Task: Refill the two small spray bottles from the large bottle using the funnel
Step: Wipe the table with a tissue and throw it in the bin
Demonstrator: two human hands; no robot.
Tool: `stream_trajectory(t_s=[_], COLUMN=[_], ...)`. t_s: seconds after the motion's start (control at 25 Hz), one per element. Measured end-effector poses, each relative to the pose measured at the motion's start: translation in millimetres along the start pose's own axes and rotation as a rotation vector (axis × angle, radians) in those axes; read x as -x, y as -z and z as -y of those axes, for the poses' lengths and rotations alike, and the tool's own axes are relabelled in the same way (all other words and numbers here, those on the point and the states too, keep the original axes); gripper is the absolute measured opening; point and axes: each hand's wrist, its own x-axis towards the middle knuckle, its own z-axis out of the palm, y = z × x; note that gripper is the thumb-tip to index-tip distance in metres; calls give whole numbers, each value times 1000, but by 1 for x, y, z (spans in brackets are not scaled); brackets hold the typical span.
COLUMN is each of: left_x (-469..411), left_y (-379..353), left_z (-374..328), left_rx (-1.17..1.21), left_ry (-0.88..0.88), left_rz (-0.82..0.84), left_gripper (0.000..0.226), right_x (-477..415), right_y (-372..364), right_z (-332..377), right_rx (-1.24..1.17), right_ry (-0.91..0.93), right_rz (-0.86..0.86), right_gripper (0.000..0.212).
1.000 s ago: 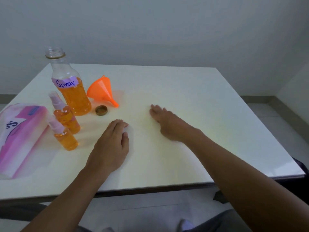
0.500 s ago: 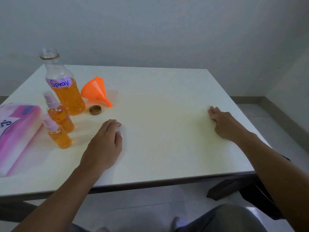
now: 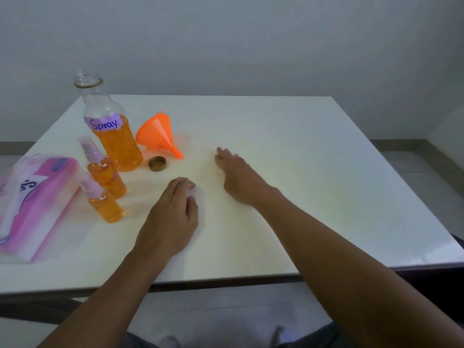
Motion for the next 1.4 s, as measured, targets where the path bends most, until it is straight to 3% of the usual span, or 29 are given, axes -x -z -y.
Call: stream_trajectory(t_s=[0.12, 0.2, 0.28, 0.44, 0.56, 0.8, 0.96, 1.16, 1.28, 1.4], left_x=[1, 2, 4, 7, 4, 4, 6, 7, 3, -2], left_y=[2, 3, 5, 5, 4, 3, 2, 2, 0, -4], left_z=[-1, -2, -4, -8, -7, -6, -1, -1, -1, 4], left_rx=[2, 3, 4, -8, -11, -5, -40, -114, -154, -176], left_ry=[-2, -4, 2, 9, 19, 23, 34, 30, -16, -48], left_rz=[13, 18, 18, 11, 9, 7, 36, 80, 83, 101], left_gripper=[34, 33, 33, 34, 33, 32, 40, 48, 51, 53], right_x=[44, 71, 88, 102, 92, 101, 129, 123, 92, 37], right_y=[6, 16, 29, 64, 61, -5, 8, 50, 57, 52], right_z=[-24, -57, -98, -165, -148, -15, -29, -137, -145, -120], right_rx=[-7, 32, 77, 104, 81, -33, -21, 67, 23, 19], right_ry=[144, 135, 19, -397, -567, -32, 115, -288, -534, -578], right_rz=[29, 37, 34, -55, -135, 27, 71, -47, -170, -241], right_gripper=[74, 74, 74, 74, 70, 85, 88, 78, 72, 61])
